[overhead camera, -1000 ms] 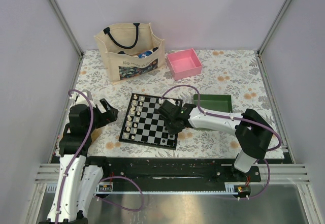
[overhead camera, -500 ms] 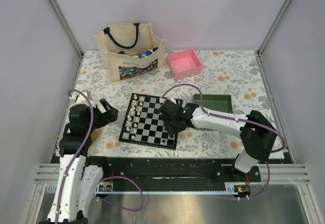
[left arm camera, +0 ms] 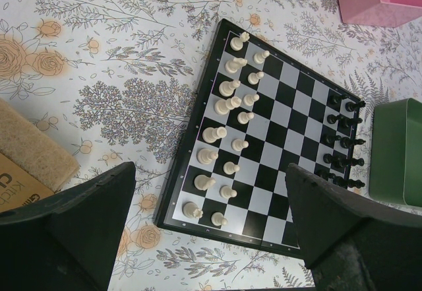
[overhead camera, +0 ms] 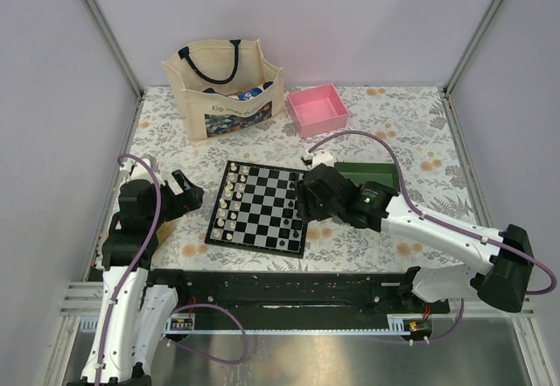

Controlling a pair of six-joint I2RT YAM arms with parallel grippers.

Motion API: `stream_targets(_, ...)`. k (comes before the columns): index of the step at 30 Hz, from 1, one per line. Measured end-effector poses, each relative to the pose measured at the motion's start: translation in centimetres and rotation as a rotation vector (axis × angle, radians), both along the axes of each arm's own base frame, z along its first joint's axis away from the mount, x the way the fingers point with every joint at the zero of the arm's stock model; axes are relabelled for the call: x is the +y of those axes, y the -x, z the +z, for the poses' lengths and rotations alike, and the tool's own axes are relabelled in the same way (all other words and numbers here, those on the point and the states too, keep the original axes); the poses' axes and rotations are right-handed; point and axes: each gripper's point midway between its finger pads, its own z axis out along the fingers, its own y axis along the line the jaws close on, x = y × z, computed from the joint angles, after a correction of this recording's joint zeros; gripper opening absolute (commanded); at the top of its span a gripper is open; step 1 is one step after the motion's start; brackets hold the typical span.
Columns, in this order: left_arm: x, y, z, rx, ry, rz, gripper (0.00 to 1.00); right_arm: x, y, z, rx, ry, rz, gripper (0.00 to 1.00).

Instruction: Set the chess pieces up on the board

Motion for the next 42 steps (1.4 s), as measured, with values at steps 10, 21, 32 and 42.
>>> stream_targets(10,0.0,0.0,0.0,0.0,0.001,0.0,0.99,-8.6,-4.6,-1.6,-0.028,0.067,-0.276,0.79)
stream_targets(21,0.0,0.0,0.0,0.002,0.001,0.0,0.99,-14.0,-7.1,-5.4,0.106,0.139,-0.428,0.77)
stream_targets(32,0.0,-0.4,-1.1,0.053,0.0,-0.001,0.99,-15.4,-6.0,-10.9,0.309,0.198,-0.445,0.73)
stream_targets(42,0.0,-0.3,-1.1,0.053,0.0,-0.001,0.99,-15.3,-3.9,-13.3,0.404,0.204,-0.417,0.7)
